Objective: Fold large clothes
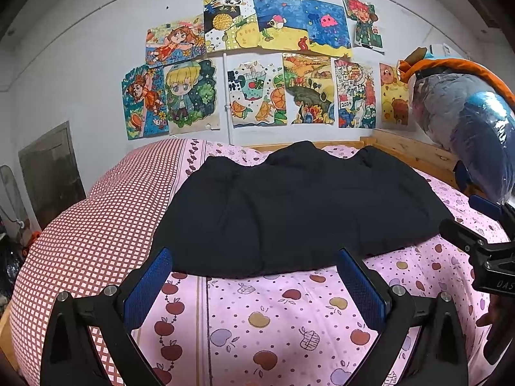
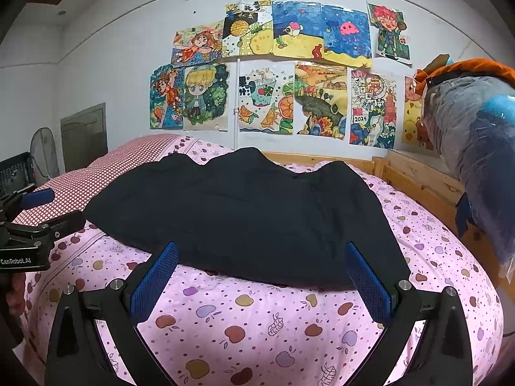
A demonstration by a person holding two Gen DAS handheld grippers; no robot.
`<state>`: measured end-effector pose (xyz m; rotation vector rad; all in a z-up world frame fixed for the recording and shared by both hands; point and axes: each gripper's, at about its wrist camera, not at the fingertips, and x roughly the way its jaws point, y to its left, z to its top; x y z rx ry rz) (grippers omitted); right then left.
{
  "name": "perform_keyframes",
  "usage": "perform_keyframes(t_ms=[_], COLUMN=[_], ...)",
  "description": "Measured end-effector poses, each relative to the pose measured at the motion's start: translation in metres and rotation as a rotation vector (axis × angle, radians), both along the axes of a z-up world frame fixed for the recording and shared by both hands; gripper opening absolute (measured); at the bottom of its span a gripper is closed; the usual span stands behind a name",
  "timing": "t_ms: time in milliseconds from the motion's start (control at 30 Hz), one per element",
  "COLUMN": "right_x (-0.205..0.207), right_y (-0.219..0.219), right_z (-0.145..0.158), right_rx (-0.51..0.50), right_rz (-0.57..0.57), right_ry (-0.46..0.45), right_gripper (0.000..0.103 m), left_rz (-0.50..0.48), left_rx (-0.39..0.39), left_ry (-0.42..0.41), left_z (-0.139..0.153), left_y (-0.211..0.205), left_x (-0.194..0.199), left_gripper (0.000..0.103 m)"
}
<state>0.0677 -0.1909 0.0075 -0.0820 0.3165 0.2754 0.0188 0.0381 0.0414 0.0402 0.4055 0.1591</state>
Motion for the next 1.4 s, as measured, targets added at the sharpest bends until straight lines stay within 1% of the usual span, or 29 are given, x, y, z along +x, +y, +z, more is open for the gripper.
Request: perform_keyframes(t_ms=[267, 1400], right_x=[-0.0003, 0.0022], right_y=[0.001, 0.001], right_z=[-0.0002, -0.0075], right_rx=[0.0, 0.006], right_rz=[-0.002, 0.012], right_ry=[0.001, 0.02], right_gripper=[0.101, 0.101], left_rz=[-0.006, -0.004], left_rx=[0.011, 0.014], left_ry=[-0.012, -0.011], left_z=[0.0011, -0.0009], left_y=[0.0001, -0.0007], left_x=[-0.0011, -0.001], left_gripper=[0.103, 0.103])
